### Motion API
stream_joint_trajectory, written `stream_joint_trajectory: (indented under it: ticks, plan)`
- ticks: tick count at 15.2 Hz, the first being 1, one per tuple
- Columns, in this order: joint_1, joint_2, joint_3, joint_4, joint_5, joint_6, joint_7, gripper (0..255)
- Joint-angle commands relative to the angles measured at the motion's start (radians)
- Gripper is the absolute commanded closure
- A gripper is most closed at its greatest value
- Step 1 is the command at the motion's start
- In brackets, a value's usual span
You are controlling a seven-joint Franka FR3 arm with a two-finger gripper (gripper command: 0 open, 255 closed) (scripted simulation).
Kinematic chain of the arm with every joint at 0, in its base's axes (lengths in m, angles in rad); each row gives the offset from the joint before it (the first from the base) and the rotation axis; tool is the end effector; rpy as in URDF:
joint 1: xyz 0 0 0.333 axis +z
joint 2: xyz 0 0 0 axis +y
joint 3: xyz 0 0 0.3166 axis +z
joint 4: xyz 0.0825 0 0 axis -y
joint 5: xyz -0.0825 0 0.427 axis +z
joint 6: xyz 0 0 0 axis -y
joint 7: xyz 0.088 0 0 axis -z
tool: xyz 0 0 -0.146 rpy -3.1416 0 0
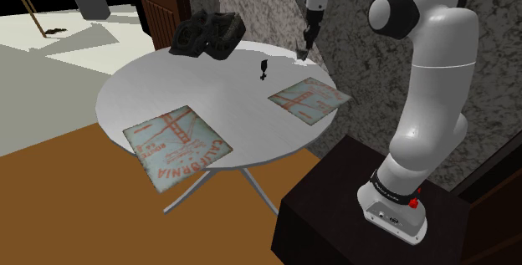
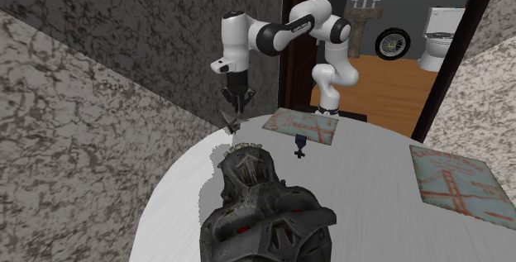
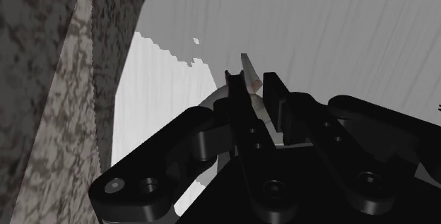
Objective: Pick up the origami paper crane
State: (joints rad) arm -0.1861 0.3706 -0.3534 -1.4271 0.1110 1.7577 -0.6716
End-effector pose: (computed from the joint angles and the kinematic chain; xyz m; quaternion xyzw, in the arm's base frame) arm 0.6279 -0.3245 0.4461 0.9978 0.0657 -0.0120 0.0020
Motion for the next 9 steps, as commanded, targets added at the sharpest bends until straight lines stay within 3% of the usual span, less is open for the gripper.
stream_joint_trajectory:
  ticks: [1, 9]
  plan:
    - [-0.002, 0.000, 0.000, 0.028, 0.000, -0.028, 0.001, 255]
    - [-0.010, 0.010, -0.002, 0.125, 0.002, -0.116, 0.001, 255]
